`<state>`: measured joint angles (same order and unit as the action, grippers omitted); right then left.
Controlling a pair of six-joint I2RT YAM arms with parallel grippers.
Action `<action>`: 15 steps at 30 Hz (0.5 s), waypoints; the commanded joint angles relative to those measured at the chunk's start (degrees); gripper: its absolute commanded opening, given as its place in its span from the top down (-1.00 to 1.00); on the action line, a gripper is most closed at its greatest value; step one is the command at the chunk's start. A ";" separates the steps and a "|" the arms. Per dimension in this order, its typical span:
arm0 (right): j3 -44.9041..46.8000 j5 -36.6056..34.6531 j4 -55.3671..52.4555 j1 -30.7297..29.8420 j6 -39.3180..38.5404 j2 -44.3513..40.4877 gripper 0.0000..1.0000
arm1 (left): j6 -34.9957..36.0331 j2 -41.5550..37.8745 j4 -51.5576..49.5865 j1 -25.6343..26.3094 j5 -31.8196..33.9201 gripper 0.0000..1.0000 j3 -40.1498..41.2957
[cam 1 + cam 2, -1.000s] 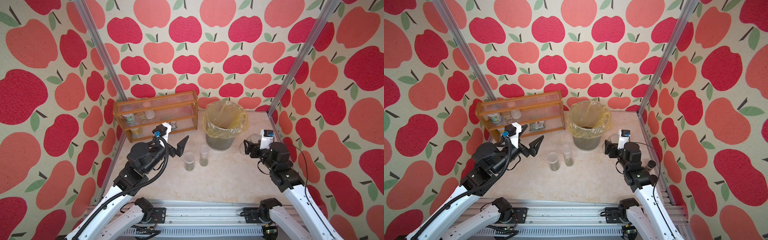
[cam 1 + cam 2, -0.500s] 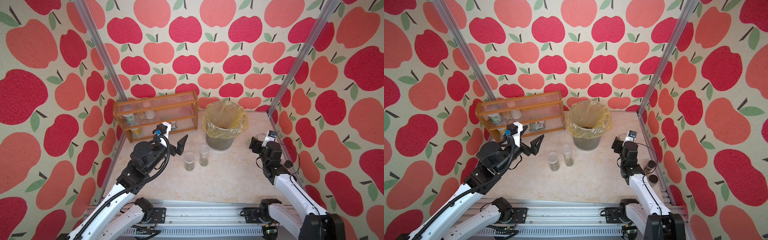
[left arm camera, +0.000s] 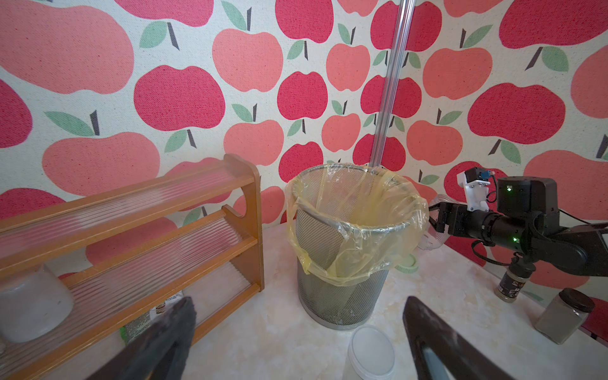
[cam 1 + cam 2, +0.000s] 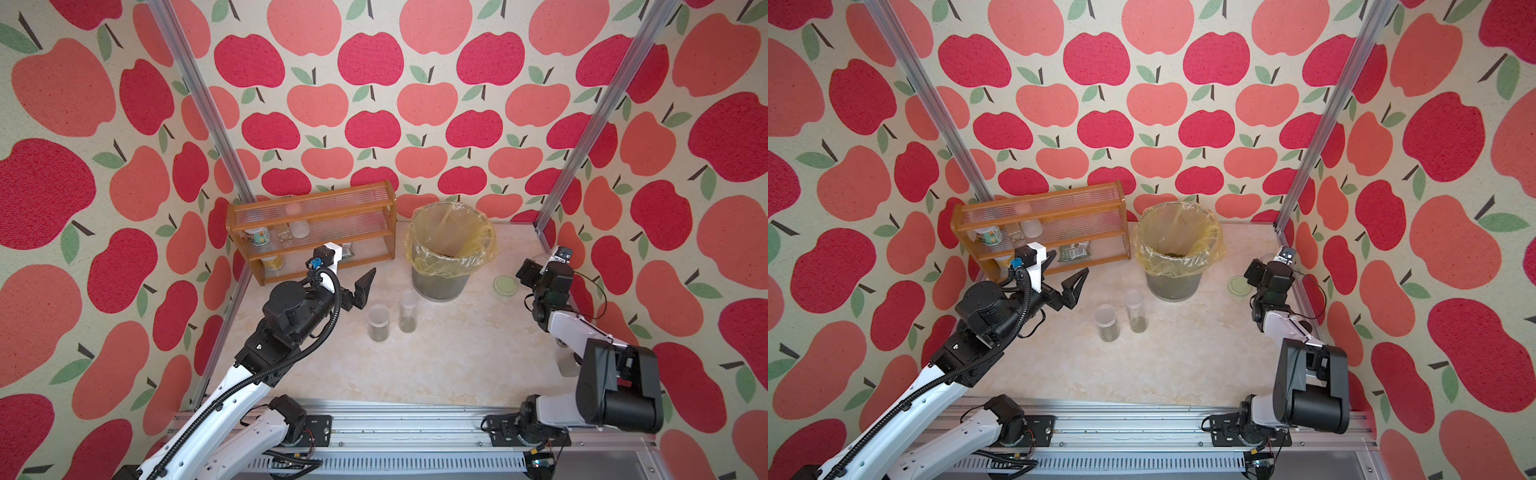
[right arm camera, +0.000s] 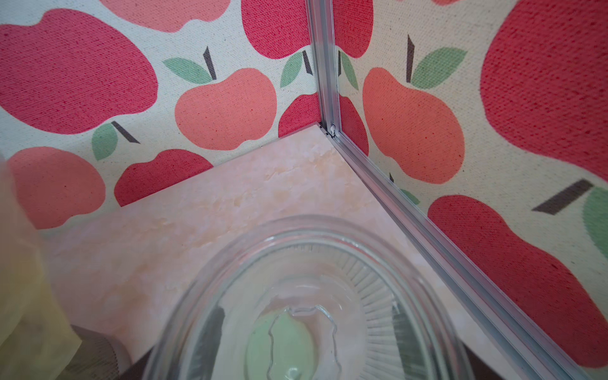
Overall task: Empty moldy mung beans from jars
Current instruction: Place the jar at the center of the board.
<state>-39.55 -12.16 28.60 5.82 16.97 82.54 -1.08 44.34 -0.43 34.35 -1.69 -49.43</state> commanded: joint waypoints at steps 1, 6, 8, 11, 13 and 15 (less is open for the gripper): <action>-5.67 3.98 5.52 0.76 0.38 3.48 -0.19 | -1.07 0.19 0.95 -0.51 0.91 -0.99 0.37; -14.26 9.31 2.42 0.72 0.44 11.86 -0.19 | -1.03 1.04 0.79 -1.04 0.69 -0.99 0.01; -17.58 10.62 0.60 0.61 0.36 14.83 -0.19 | -1.11 1.57 0.25 -1.13 0.64 -0.99 -0.57; -20.31 10.14 -0.26 0.25 -0.36 17.74 -0.19 | -0.68 2.22 -0.93 -1.39 0.29 -0.99 -1.51; -21.98 9.94 -1.48 -0.06 -1.36 19.43 -0.19 | -0.54 2.37 -1.00 -1.37 0.10 -0.99 -1.58; -23.46 9.79 -2.61 -0.43 -2.54 20.88 -0.19 | -0.58 2.33 -0.61 -1.43 -0.39 -0.99 -1.47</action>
<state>-59.55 -3.38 25.85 6.11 16.40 102.45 -1.21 46.89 -1.08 33.23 -1.89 -49.43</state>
